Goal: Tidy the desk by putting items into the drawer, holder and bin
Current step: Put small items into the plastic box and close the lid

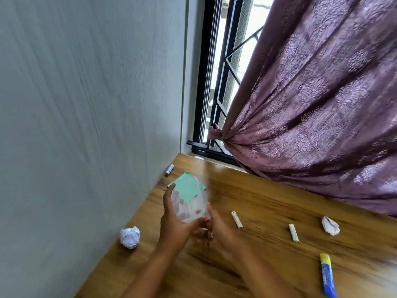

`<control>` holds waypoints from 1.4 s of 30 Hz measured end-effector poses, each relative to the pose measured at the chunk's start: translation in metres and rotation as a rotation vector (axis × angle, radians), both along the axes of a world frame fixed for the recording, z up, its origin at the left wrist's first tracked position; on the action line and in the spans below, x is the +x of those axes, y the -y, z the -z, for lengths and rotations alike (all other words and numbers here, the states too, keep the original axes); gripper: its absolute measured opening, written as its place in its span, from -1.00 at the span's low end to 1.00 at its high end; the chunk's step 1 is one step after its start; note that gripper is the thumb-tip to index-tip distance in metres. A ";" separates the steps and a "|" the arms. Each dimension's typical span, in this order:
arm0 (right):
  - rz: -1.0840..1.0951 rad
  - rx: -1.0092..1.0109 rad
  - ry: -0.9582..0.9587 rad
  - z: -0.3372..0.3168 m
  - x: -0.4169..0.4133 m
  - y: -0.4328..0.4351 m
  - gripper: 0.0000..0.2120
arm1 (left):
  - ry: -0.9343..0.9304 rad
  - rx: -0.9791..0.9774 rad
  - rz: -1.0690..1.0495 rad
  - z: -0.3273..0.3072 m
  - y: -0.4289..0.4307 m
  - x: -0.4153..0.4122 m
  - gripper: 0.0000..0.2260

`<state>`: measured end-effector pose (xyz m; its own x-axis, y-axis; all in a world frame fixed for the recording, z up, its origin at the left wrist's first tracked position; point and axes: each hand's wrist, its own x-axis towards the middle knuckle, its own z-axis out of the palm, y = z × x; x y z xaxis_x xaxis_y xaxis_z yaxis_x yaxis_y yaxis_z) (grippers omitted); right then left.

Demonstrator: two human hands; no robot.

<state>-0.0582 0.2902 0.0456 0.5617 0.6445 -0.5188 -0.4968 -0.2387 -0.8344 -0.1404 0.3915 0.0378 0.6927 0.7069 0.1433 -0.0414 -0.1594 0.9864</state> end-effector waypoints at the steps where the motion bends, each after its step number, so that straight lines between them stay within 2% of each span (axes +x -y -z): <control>1: -0.019 -0.007 0.018 0.002 -0.001 -0.002 -0.53 | 0.014 0.018 -0.028 0.000 -0.003 -0.003 -0.01; 7: -0.182 -0.081 -0.023 0.006 -0.008 -0.019 -0.56 | 0.059 0.105 -0.117 0.009 -0.023 -0.011 -0.07; 9: -0.255 -0.165 0.033 0.009 -0.011 -0.023 -0.61 | 0.027 0.108 -0.128 0.015 -0.025 -0.014 -0.12; 11: -0.358 -0.282 0.183 0.009 -0.014 -0.025 -0.76 | 0.003 0.089 -0.120 0.024 -0.023 -0.016 -0.15; 15: -0.616 -0.509 0.399 -0.007 -0.002 -0.023 -0.81 | -0.033 0.109 -0.087 0.033 -0.017 -0.015 -0.21; 18: -0.760 -0.795 0.760 -0.034 0.030 -0.021 -0.85 | -0.045 0.113 -0.102 0.036 -0.022 -0.012 -0.23; 20: -0.692 -0.882 0.976 -0.051 0.057 -0.027 -0.88 | -0.061 0.125 -0.148 0.038 -0.026 -0.010 -0.25; 25: -0.286 -0.566 1.161 -0.062 0.102 -0.082 -0.89 | -0.076 0.118 -0.169 0.036 -0.028 -0.010 -0.31; 28: -0.376 -0.519 1.164 -0.043 0.112 -0.129 -0.78 | -0.090 0.134 -0.220 0.035 -0.027 -0.010 -0.35; 32: -0.558 -0.600 1.191 -0.010 0.118 -0.178 -0.49 | -0.078 0.126 -0.282 0.031 -0.025 -0.008 -0.33; 35: -0.603 -0.665 1.237 0.010 0.121 -0.202 -0.36 | -0.065 0.113 -0.341 0.033 -0.028 -0.005 -0.31; 37: -0.575 -0.704 1.332 0.017 0.123 -0.212 -0.36 | -0.060 0.114 -0.356 0.034 -0.030 -0.004 -0.31; 39: -0.521 -0.698 1.426 0.020 0.124 -0.218 -0.45 | -0.057 0.106 -0.353 0.036 -0.030 -0.003 -0.32; 42: -0.495 -0.641 1.464 0.020 0.124 -0.217 -0.57 | -0.051 0.097 -0.340 0.038 -0.029 -0.002 -0.32</control>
<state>0.0659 0.5076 0.0261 0.5982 0.8013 -0.0080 0.7830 -0.5866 -0.2070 -0.1424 0.4204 -0.0001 0.4278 0.8833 0.1918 0.0795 -0.2481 0.9655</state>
